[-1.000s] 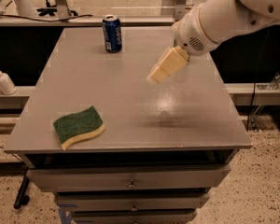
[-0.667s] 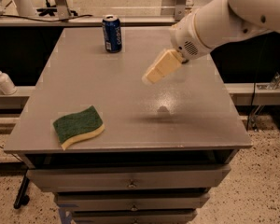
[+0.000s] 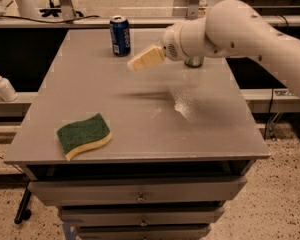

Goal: Move pepsi can near sponge

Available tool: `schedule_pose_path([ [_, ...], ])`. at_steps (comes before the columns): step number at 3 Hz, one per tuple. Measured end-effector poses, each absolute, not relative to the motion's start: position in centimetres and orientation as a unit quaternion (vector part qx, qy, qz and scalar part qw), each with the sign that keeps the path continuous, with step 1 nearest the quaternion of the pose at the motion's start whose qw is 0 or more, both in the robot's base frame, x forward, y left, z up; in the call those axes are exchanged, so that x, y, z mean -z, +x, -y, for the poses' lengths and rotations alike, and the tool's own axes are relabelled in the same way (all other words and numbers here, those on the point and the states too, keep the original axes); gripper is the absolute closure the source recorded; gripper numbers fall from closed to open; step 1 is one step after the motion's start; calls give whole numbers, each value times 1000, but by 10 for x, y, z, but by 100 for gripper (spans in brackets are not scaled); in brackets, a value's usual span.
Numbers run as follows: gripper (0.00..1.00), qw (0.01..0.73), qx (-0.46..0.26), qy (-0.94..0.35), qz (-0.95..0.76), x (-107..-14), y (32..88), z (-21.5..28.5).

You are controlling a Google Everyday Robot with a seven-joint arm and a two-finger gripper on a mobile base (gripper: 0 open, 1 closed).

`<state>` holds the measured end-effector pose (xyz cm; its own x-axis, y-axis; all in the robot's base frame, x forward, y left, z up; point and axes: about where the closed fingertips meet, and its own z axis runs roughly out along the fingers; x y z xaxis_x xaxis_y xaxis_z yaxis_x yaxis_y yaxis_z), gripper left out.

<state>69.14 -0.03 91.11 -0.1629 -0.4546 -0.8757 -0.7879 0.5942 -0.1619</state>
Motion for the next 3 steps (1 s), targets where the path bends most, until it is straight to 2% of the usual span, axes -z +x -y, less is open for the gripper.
schedule_pose_path([
  [3,0,569,-224,-328,-721,-882,832,-69],
])
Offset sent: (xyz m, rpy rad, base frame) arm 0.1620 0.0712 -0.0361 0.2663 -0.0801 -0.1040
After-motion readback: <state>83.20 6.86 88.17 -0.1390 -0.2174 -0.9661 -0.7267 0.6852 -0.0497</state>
